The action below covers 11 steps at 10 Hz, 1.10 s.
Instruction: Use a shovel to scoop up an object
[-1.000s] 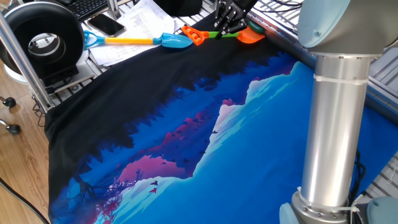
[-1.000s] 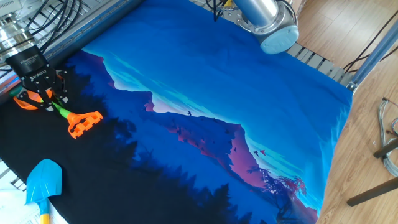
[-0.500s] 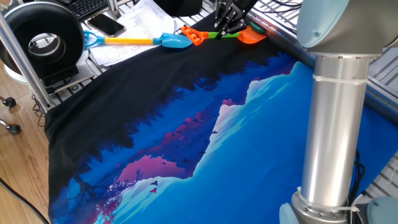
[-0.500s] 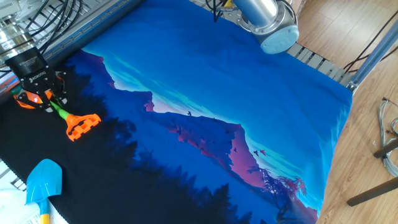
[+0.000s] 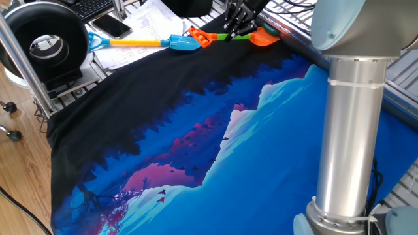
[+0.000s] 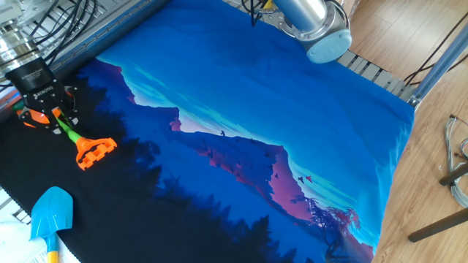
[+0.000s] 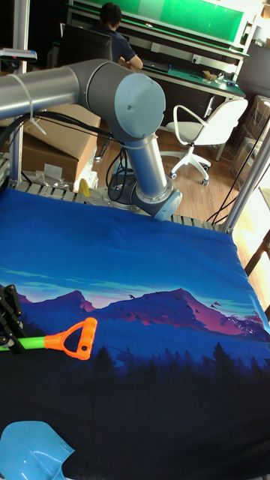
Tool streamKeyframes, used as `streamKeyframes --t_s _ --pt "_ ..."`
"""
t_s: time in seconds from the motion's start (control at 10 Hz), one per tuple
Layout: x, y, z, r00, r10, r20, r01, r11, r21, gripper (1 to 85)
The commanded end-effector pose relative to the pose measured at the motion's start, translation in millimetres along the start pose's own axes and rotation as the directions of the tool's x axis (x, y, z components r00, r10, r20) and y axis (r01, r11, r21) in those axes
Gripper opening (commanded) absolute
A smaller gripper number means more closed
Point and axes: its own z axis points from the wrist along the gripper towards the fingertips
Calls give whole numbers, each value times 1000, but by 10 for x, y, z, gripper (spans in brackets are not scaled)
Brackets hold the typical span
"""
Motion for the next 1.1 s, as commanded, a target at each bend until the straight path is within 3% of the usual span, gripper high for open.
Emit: streamKeyframes --t_s 0.0,0.4,1.0 --pt "-41 -56 13 1000 13 10 -14 1000 8 113" --pt "-190 -71 4 998 46 35 -46 999 4 113" --pt "-265 -155 67 997 71 21 -72 997 16 113"
